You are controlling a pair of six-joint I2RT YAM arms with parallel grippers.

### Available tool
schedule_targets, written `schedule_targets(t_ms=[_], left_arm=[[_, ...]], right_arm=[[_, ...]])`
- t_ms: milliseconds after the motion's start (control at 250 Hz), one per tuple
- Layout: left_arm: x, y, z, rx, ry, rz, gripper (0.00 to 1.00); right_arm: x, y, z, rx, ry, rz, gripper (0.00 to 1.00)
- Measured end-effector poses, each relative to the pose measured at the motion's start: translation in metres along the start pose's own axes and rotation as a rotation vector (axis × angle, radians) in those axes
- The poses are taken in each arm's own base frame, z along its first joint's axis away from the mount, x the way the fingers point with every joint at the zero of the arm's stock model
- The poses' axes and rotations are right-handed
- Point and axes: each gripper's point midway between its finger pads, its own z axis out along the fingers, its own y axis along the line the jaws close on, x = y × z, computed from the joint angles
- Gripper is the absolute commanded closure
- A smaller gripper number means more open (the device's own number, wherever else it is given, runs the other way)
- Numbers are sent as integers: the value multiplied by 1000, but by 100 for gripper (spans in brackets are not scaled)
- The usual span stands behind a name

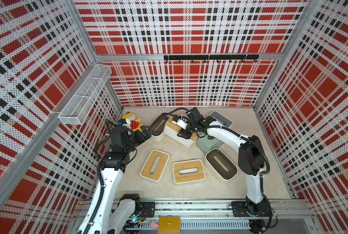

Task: Stack the tissue boxes
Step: Place the tissue box at the center of the board.

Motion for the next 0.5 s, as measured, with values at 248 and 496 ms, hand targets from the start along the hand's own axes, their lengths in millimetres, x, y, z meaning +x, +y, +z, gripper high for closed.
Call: schedule_targets(t_ms=[248,496], left_arm=[[22,14,16,-26,104,-24,1],[39,17,27,0,170,-45,1]], right_arm=[[15,7,17,-26,49,-30,72],[38,22,28,-61,105,-89,71]])
